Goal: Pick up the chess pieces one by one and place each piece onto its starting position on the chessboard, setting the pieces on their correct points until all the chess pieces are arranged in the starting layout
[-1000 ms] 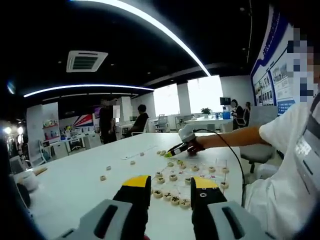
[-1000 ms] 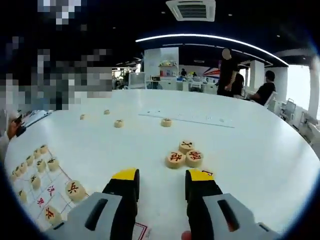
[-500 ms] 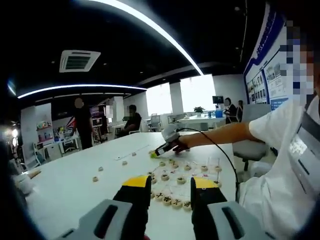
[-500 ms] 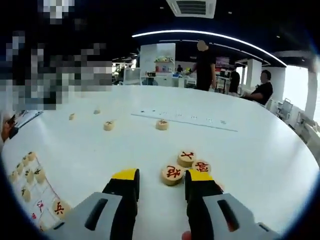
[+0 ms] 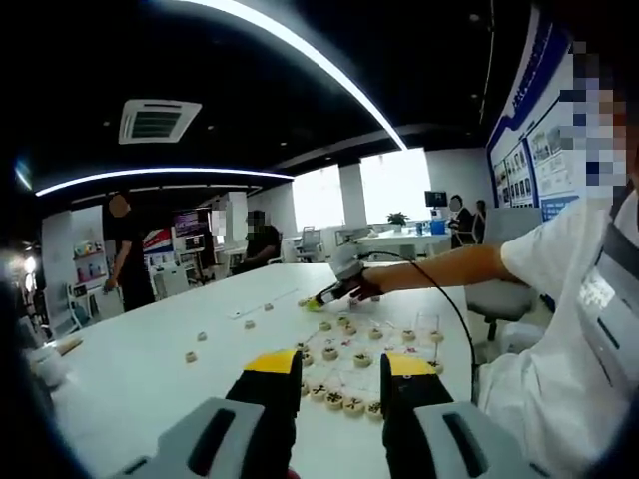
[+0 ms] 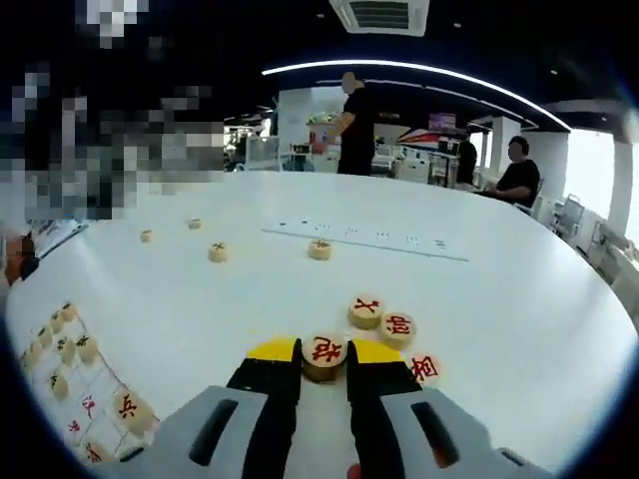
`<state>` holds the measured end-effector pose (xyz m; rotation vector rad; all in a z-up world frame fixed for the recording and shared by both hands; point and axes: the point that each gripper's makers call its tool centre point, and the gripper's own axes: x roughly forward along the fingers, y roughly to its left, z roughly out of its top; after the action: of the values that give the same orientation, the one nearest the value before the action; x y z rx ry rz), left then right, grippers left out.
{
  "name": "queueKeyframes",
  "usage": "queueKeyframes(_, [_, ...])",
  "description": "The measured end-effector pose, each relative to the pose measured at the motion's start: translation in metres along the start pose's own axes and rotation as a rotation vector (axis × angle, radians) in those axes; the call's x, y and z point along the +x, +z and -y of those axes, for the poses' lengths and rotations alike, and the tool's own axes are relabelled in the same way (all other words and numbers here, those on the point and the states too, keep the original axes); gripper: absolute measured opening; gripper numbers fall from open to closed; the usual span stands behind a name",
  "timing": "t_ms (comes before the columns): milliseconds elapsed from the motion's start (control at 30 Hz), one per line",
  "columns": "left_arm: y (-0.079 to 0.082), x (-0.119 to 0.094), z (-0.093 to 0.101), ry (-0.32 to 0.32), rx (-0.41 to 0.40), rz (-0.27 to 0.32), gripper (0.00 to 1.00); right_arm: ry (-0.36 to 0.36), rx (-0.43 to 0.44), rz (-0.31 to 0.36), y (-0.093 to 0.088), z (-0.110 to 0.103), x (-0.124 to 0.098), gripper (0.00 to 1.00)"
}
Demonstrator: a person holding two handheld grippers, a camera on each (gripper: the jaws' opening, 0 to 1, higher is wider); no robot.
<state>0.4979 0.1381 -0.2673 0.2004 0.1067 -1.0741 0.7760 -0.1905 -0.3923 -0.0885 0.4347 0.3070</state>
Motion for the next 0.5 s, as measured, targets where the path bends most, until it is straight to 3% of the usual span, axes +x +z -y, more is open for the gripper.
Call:
queueKeyframes(267, [0.000,0.004,0.003,-0.007,0.003,-0.006,0.33,0.188,-0.068,0.075,0.008,-0.044,-0.064,0.20])
queueKeyframes(500, [0.000,0.007,0.007,-0.020,0.008,-0.012,0.33,0.247,-0.123,0.091,-0.004,-0.062,-0.118,0.20])
